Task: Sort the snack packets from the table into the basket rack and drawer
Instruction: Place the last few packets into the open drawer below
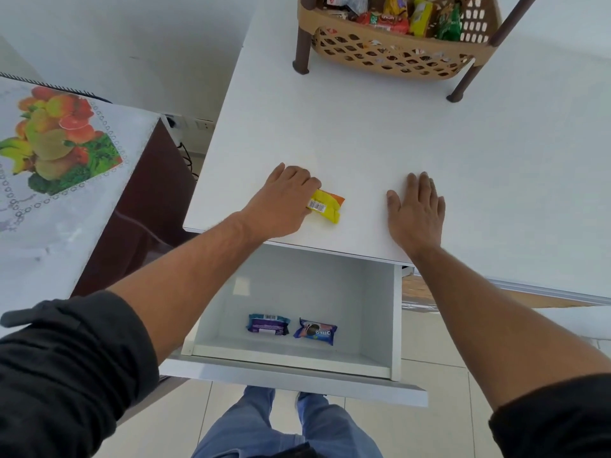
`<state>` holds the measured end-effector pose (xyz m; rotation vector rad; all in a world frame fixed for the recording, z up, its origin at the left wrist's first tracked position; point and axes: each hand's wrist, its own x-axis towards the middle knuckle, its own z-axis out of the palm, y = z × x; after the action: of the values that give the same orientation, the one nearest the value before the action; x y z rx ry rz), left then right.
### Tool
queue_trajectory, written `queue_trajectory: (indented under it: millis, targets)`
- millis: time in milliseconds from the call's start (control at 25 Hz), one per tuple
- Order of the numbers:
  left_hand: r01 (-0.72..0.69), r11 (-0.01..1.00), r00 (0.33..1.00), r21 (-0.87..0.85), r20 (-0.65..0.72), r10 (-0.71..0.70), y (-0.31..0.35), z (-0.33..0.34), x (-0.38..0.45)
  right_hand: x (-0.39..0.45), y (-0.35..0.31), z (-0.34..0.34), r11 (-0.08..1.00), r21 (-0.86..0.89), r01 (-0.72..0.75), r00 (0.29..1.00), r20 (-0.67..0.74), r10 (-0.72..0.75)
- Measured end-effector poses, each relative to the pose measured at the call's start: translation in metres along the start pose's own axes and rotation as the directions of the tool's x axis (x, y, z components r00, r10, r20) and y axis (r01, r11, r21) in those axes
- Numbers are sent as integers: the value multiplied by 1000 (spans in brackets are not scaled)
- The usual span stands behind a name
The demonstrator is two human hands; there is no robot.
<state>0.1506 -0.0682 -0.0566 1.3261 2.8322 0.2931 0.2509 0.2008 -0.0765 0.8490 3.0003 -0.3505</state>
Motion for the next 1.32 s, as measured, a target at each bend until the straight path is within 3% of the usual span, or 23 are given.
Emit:
queue_trajectory:
  millis: [360, 520, 680, 880, 1320]
  targets:
    - [-94, 965, 990, -243, 78, 116, 67, -17, -77, -3, 1, 4, 1000, 12, -13, 998, -68, 14]
    - [-119, 930, 971, -348, 156, 183, 87, 16, -126, -3, 2, 6, 1000, 9, -13, 996, -92, 14]
    - [4, 955, 928, -295, 357, 106, 77, 78, -135, -3, 1, 6, 1000, 1, -18, 994, -111, 18]
    - [142, 979, 875, -148, 481, -54, 54, 136, -112, -3, 1, 7, 999, 13, -29, 991, -129, 31]
    - [207, 978, 827, 20, 531, -185, 50, 183, -83, -3, 0, 7, 999, 26, -35, 988, -151, 39]
